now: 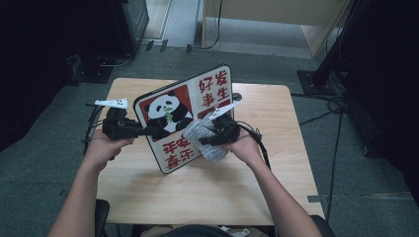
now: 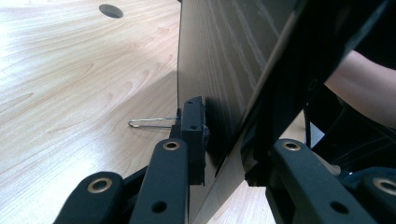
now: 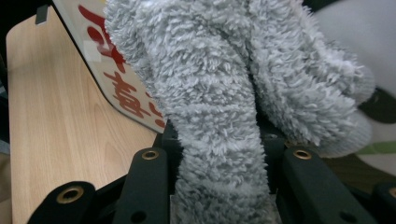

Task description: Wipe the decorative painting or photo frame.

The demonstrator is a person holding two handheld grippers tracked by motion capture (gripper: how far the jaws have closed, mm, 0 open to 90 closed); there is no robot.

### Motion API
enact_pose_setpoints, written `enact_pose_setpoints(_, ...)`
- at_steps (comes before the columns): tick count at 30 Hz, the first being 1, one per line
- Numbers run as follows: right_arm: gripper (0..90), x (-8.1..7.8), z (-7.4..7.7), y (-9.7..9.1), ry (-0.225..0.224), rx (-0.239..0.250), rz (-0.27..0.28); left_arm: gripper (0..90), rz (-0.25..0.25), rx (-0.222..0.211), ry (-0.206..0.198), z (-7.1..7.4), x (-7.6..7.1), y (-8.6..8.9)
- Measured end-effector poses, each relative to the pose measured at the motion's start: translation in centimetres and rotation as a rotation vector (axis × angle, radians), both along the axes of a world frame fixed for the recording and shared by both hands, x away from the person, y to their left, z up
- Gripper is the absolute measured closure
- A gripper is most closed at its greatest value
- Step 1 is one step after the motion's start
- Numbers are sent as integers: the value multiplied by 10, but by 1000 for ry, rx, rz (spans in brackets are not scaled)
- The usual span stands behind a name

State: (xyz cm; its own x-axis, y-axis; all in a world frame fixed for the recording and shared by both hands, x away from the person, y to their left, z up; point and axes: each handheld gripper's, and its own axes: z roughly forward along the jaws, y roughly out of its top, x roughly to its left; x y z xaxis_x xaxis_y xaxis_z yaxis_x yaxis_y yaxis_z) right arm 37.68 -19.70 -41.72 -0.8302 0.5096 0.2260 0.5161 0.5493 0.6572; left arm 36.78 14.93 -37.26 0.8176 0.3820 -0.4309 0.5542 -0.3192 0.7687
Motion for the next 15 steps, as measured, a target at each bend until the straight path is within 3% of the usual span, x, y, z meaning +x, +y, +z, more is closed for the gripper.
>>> enact_pose_setpoints(15,653,-6,-28,-1,49,-11,-4,751,2,-4,1,0,0,0)
